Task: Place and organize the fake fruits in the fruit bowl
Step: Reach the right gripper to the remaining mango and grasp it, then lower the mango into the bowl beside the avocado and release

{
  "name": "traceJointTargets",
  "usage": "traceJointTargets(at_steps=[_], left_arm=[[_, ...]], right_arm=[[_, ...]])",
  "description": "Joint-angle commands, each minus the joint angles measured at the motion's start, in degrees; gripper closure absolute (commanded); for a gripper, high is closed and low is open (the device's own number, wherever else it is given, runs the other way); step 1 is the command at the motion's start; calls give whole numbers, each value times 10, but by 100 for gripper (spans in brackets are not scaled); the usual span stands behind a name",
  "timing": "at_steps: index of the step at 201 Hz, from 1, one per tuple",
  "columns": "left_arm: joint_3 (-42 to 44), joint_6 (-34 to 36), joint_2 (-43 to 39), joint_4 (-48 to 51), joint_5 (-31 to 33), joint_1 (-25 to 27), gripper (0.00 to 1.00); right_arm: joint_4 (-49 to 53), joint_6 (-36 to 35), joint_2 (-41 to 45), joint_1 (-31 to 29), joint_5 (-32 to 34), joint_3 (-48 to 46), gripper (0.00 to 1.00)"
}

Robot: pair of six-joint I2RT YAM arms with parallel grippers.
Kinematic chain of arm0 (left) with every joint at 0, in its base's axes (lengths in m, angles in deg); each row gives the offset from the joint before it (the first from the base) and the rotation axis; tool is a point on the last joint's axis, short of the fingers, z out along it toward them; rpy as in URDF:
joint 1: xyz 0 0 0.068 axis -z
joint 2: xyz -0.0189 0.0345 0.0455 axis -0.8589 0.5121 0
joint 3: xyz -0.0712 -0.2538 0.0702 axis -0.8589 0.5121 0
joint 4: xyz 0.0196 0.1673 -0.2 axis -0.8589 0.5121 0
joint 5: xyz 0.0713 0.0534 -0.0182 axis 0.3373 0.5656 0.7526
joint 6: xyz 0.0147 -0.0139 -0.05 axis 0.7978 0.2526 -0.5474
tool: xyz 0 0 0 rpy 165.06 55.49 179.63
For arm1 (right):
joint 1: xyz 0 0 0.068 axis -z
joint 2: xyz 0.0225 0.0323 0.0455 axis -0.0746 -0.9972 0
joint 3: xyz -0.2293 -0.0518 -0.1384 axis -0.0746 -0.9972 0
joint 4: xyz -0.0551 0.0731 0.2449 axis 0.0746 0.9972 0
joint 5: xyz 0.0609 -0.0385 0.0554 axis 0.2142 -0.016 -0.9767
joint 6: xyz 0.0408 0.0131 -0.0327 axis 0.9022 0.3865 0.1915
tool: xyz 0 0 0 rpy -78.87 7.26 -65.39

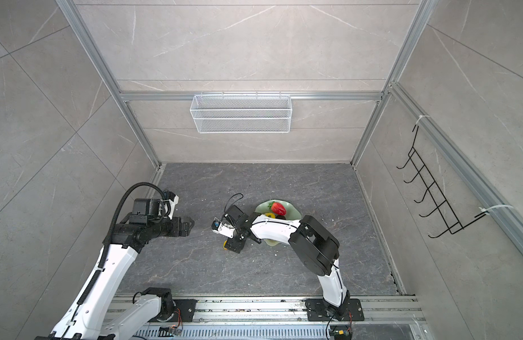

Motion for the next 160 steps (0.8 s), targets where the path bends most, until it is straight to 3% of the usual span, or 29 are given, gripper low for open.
traceJointTargets(at_steps=[1,37,62,112,160], left_arm=[[-3,16,-3,-3,-11,-2,0],[-3,16,-2,-3,-11,-3,0],[-4,15,-1,-2,-11,-3,0],[-3,16,-1,-3,-12,-2,0],[-3,16,-6,-3,-13,-3,0]], right_arm=[[5,16,-23,-2,13,25,32],[22,27,-38,-2,10,43,42],[26,27,-33,-3,7,46,62],[21,45,41,3,24,30,66],[-38,172,208,90,70,-78,70]])
